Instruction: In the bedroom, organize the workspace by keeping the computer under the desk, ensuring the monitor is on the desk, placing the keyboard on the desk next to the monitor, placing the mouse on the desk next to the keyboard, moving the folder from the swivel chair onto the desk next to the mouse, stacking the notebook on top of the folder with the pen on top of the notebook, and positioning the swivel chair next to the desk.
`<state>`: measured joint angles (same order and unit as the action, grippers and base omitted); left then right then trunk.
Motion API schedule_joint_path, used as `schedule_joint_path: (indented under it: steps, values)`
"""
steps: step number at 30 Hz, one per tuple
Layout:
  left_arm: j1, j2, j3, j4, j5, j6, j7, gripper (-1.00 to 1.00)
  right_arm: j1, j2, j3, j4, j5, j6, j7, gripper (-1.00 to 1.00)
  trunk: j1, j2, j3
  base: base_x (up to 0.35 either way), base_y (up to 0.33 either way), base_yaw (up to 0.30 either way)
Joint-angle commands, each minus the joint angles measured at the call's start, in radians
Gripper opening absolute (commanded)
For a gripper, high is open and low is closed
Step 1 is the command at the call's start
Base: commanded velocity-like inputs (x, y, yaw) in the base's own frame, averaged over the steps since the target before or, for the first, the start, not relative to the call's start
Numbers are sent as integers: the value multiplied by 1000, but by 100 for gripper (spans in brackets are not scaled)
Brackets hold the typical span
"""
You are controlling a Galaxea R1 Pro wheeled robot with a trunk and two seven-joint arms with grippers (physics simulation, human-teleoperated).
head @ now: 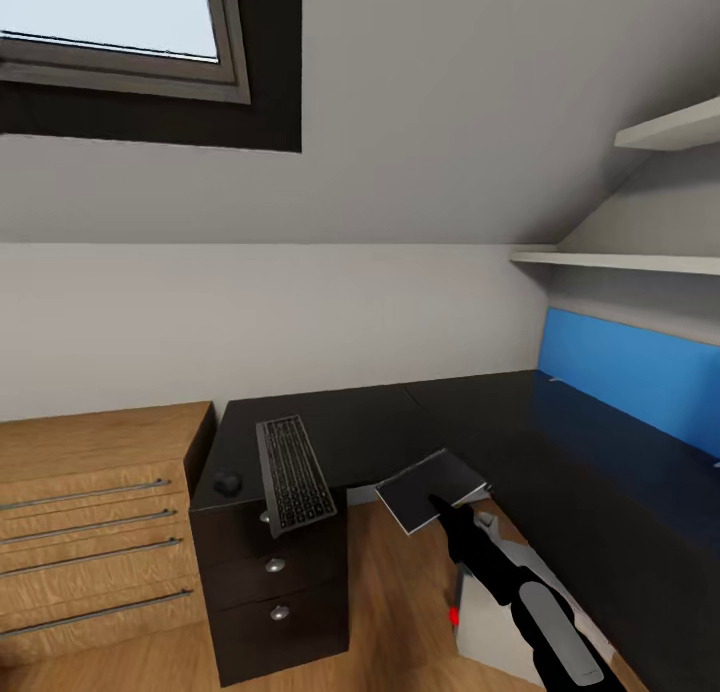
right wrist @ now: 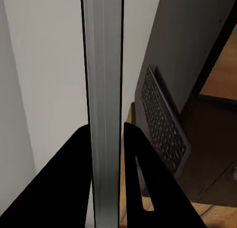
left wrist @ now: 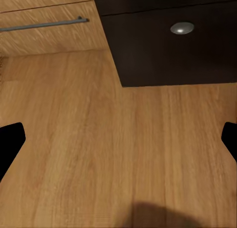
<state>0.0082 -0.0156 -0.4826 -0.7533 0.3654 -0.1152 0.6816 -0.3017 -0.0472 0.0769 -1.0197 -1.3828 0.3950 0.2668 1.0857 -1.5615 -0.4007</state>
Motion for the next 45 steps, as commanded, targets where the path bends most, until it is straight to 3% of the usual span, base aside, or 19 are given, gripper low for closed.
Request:
schedule_joint_path:
  steps: [1,9,21,27,31,45]
  values:
    - [-1,0,-4,0,11,-8,2,100,-1,-1,1,0,-9,3,3,-100,1,0,0,318,0,247]
    - [-1,0,-4,2,10,-8,-4,100,-1,-3,1,1,-9,6,17,-100,1,0,2,282,0,130]
    - [-1,-1,-4,3,10,-10,-5,100,0,1,1,8,-14,8,14,-100,1,0,2,77,25,7]
    - [-1,-1,-4,3,10,-39,-5,100,0,4,0,33,-52,11,12,-100,1,0,2,116,109,0]
    - [-1,0,-4,3,10,-48,-5,100,-1,3,0,47,-101,11,11,-100,1,0,2,206,16,0]
    - [-1,-1,-4,2,10,-50,-5,100,0,3,-1,56,-109,10,10,-100,1,0,2,68,5,0]
